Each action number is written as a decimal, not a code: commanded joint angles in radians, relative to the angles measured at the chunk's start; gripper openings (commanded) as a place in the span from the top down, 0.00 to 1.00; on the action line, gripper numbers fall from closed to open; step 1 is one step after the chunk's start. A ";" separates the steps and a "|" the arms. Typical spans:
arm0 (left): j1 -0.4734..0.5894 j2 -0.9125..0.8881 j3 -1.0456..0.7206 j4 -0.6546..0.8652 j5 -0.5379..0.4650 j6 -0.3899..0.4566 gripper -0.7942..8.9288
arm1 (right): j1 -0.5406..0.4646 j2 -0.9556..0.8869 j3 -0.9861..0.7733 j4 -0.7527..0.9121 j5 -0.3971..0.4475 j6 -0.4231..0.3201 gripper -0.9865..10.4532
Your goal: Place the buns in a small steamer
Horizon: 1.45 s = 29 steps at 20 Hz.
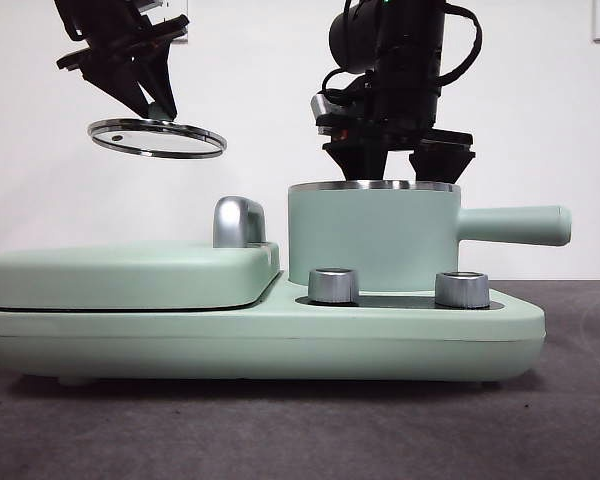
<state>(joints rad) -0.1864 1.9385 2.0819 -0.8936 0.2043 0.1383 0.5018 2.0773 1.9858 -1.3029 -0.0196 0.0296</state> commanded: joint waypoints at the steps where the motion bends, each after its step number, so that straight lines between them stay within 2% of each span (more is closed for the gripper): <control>1: -0.004 0.011 0.040 0.021 0.005 -0.001 0.87 | 0.004 0.009 0.040 -0.016 0.002 0.000 0.49; 9: -0.004 0.011 0.040 0.021 0.005 -0.001 0.87 | 0.006 -0.040 0.186 -0.092 0.002 0.023 0.48; 15: -0.004 0.011 0.040 0.021 0.024 -0.006 0.87 | 0.024 -0.281 0.167 -0.119 0.002 0.071 0.48; 18: -0.004 0.011 0.040 0.021 0.032 -0.013 0.87 | 0.045 -0.481 0.008 -0.119 0.001 0.097 0.48; 24: -0.025 0.011 0.039 0.010 0.035 -0.031 0.87 | 0.121 -0.949 -0.427 -0.108 0.002 0.119 0.48; 26: -0.043 0.011 0.039 0.002 0.037 -0.048 0.87 | 0.139 -1.119 -0.583 -0.023 -0.002 0.161 0.48; 29: -0.087 0.011 0.039 -0.011 0.037 -0.047 0.90 | 0.153 -1.352 -0.802 0.087 -0.007 0.173 0.48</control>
<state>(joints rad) -0.2695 1.9385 2.0819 -0.9249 0.2325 0.0998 0.6472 0.7239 1.1828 -1.2198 -0.0250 0.1833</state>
